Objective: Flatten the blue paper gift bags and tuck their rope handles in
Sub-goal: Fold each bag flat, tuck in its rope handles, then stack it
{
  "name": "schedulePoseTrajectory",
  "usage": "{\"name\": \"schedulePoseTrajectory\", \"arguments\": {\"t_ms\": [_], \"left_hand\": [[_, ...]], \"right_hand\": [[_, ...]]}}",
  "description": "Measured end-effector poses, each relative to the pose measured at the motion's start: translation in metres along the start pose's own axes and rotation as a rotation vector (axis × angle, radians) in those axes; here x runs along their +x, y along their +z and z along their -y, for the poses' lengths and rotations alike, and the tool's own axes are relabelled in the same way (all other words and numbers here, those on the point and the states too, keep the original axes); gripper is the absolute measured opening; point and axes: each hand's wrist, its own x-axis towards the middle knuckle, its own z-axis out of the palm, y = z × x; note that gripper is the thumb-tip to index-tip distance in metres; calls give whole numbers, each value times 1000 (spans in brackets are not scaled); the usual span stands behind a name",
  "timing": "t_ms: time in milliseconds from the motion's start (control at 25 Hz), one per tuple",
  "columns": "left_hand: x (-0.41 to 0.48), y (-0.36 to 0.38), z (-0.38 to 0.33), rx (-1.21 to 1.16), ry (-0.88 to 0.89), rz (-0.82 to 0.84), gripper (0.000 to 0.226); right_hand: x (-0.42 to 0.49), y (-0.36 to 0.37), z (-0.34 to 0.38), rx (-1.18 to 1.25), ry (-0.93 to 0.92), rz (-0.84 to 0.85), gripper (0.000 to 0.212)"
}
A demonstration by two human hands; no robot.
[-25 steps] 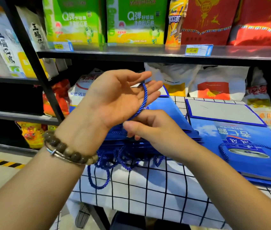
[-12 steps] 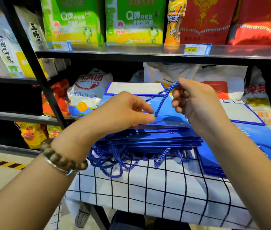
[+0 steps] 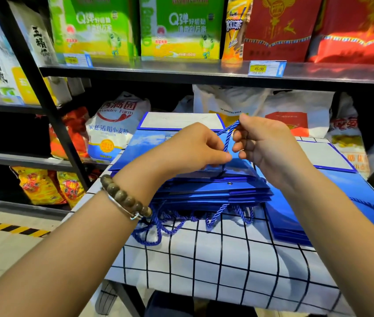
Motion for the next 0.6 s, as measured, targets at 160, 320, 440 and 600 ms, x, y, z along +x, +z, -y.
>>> {"name": "schedulePoseTrajectory", "arguments": {"t_ms": [160,320,440,600], "left_hand": [[6,1,3,-69,-25,-97,22],[10,1,7,-213,-41,-167,18],[8,3,4,-294,-24,-172,14],[-10,-3,16,187,36,-91,50]], "right_hand": [[-3,-11,-3,-374,1,108,17],[-9,-15,-7,-515,28,162,4],[-6,-15,-10,-489,12,119,3],[-4,-19,-16,-536,13,93,12]]}}
